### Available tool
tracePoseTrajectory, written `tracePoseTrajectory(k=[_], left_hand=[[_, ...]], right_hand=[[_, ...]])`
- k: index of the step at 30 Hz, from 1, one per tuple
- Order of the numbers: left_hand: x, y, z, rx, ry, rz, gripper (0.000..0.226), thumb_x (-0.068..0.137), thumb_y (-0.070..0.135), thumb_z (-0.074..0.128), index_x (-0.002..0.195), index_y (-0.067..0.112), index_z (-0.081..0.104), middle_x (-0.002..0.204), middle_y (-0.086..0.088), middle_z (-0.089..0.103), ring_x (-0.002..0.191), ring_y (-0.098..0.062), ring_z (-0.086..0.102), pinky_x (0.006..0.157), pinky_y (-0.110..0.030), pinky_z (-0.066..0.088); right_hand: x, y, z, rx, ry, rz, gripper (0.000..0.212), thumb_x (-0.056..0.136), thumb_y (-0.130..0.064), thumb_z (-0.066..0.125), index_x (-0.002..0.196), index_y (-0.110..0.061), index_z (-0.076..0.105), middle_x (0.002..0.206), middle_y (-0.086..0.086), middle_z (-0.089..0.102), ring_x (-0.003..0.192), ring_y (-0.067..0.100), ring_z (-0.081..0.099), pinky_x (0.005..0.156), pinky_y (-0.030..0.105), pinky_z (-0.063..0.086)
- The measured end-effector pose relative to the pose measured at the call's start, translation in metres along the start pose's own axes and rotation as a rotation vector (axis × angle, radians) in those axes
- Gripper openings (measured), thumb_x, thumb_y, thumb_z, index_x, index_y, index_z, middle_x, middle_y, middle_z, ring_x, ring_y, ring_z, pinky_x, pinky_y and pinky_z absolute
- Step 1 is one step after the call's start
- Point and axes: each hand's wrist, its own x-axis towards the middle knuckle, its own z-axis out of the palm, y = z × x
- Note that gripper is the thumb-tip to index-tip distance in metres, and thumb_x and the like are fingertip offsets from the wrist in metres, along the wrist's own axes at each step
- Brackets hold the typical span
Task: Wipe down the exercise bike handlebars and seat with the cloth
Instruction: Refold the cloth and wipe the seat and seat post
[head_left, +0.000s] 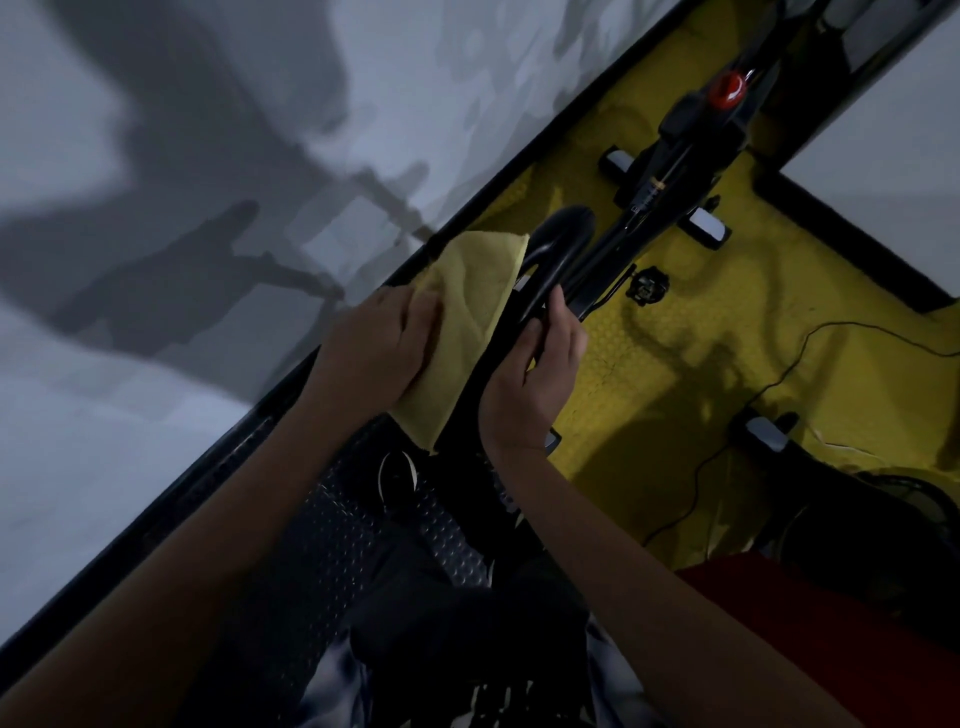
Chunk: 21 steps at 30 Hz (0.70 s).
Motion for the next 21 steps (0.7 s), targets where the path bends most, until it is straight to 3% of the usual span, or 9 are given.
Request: tracePoseTrajectory(k=[4, 7, 9, 13, 16, 18, 21], left_hand=[[-0.028, -0.010, -0.001, -0.069, 0.041, -0.061, 0.051, 0.103, 0.060, 0.025, 0.119, 0.021, 0.053, 0.102, 0.011, 0.049, 0.086, -0.008, 0.047, 0.067, -0.012, 0.029], [-0.006, 0.004, 0.000, 0.021, 0.054, -0.016, 0.045, 0.107, 0.048, 0.029, 0.094, 0.015, 0.057, 0.081, 0.008, 0.050, 0.069, -0.011, 0.048, 0.063, -0.026, 0.035], [0.021, 0.016, 0.000, 0.052, -0.053, 0.004, 0.052, 0.108, 0.043, 0.027, 0.079, 0.013, 0.057, 0.070, 0.003, 0.054, 0.060, -0.011, 0.048, 0.066, -0.034, 0.041], [0.060, 0.031, 0.008, 0.074, -0.237, -0.045, 0.067, 0.109, 0.046, 0.023, 0.087, 0.002, 0.068, 0.070, -0.007, 0.058, 0.060, -0.010, 0.049, 0.066, -0.032, 0.036], [0.046, 0.022, 0.006, 0.028, -0.164, -0.022, 0.061, 0.108, 0.050, 0.023, 0.077, 0.015, 0.063, 0.066, 0.001, 0.058, 0.061, -0.009, 0.053, 0.055, -0.025, 0.034], [0.023, 0.011, 0.003, 0.005, -0.047, 0.025, 0.055, 0.106, 0.054, 0.023, 0.082, 0.021, 0.060, 0.070, 0.011, 0.056, 0.062, -0.005, 0.051, 0.056, -0.021, 0.031], [-0.013, -0.004, 0.000, -0.038, 0.025, 0.020, 0.053, 0.104, 0.058, 0.024, 0.113, 0.020, 0.061, 0.097, 0.014, 0.053, 0.082, -0.007, 0.050, 0.073, -0.025, 0.035]], right_hand=[[-0.001, -0.001, 0.000, -0.004, 0.005, -0.007, 0.040, 0.106, -0.004, 0.043, 0.145, -0.001, 0.047, 0.133, 0.013, 0.052, 0.129, 0.024, 0.050, 0.109, 0.041, 0.040], [-0.001, -0.002, 0.000, -0.005, 0.011, 0.007, 0.040, 0.106, -0.006, 0.043, 0.146, -0.002, 0.047, 0.134, 0.011, 0.052, 0.129, 0.021, 0.049, 0.110, 0.038, 0.040], [-0.001, -0.002, 0.000, -0.005, 0.012, 0.003, 0.040, 0.106, -0.005, 0.043, 0.147, -0.001, 0.046, 0.134, 0.011, 0.052, 0.128, 0.020, 0.050, 0.109, 0.035, 0.040], [0.000, -0.003, -0.001, -0.002, 0.016, 0.005, 0.041, 0.106, -0.006, 0.043, 0.147, -0.001, 0.045, 0.132, 0.008, 0.052, 0.125, 0.014, 0.051, 0.110, 0.031, 0.040], [-0.001, -0.003, -0.001, -0.001, 0.012, 0.004, 0.041, 0.106, -0.006, 0.043, 0.147, -0.001, 0.046, 0.133, 0.008, 0.052, 0.126, 0.014, 0.050, 0.110, 0.032, 0.040], [-0.001, -0.002, -0.001, -0.004, 0.015, 0.006, 0.041, 0.106, -0.006, 0.043, 0.147, -0.001, 0.046, 0.133, 0.010, 0.052, 0.125, 0.015, 0.051, 0.109, 0.033, 0.041], [-0.001, -0.002, 0.000, -0.013, 0.022, 0.007, 0.040, 0.106, -0.005, 0.043, 0.146, -0.001, 0.047, 0.130, 0.009, 0.053, 0.123, 0.017, 0.052, 0.107, 0.036, 0.042]])
